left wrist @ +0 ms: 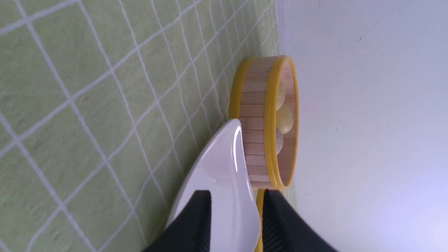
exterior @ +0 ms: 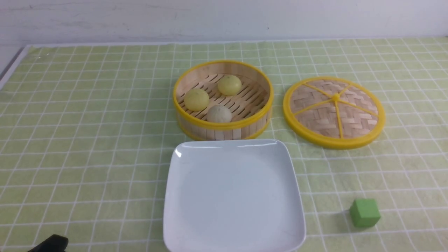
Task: Put the steamed buns into the plate on the green tablecloth.
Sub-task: 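Reach into the bamboo steamer and grasp a bun with the left gripper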
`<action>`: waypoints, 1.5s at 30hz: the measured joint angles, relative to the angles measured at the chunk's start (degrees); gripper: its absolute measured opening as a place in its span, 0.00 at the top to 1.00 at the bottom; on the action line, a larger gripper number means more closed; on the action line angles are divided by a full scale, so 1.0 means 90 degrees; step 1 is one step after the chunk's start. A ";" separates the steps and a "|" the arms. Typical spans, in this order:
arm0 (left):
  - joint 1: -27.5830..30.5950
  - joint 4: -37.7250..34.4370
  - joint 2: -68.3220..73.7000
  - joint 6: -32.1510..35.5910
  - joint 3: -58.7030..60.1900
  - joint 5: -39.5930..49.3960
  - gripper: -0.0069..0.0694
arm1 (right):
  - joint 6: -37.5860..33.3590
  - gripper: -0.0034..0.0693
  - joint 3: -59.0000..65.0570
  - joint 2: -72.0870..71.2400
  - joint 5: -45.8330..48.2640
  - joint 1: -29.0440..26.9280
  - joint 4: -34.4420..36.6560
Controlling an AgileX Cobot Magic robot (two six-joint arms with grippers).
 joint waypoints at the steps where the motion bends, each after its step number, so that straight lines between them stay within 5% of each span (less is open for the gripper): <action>1: 0.0000 0.0072 0.0000 0.0071 0.0000 -0.0209 0.59 | 0.0000 0.62 -0.0014 0.0000 0.0005 0.0000 0.0019; 7: 0.0000 0.0447 0.0000 0.1940 -0.0825 -0.0189 0.61 | -0.0664 0.64 -0.0905 0.0029 0.0188 0.0000 -0.0251; 8: 0.0000 0.0499 0.0031 0.2699 -0.1403 -0.0170 0.67 | -0.1001 0.69 -0.1360 0.0202 0.0328 0.0000 -0.0499; 12: 0.0000 0.0583 0.0640 0.3579 -0.2255 0.0385 0.82 | -0.1385 0.85 -0.2219 0.0961 0.1015 0.0000 -0.1215; 14: 0.0000 0.0752 0.1641 0.3933 -0.2779 0.1407 0.90 | -0.1411 0.96 -0.2752 0.1932 0.1853 0.0000 -0.1894; 18: 0.0000 0.0975 0.3340 0.4181 -0.3227 0.3136 0.91 | -0.1607 0.97 -0.3303 0.3388 0.3104 0.0000 -0.2379; 23: 0.0000 0.0915 0.5057 0.5239 -0.3692 0.3696 0.91 | -0.3360 0.97 -0.3567 0.5047 0.3488 0.0000 -0.1205; 28: 0.0000 0.0169 0.6123 0.6403 -0.4345 0.3526 0.91 | -0.5741 0.95 -0.3747 0.6183 0.3922 0.0000 0.0999; 31: 0.0000 -0.0408 0.6917 0.7133 -0.5087 0.3527 0.89 | -0.6476 0.94 -0.4069 0.6829 0.4343 0.0000 0.1715; 40: -0.0647 -0.0705 0.9234 0.7750 -0.7381 0.4074 0.77 | -0.6164 0.93 -0.5182 0.7625 0.4720 0.0459 0.0958; 45: -0.1843 0.0389 1.0789 0.6480 -0.9255 0.4142 0.67 | -0.5076 0.92 -0.5642 0.7630 0.4551 0.1114 -0.0548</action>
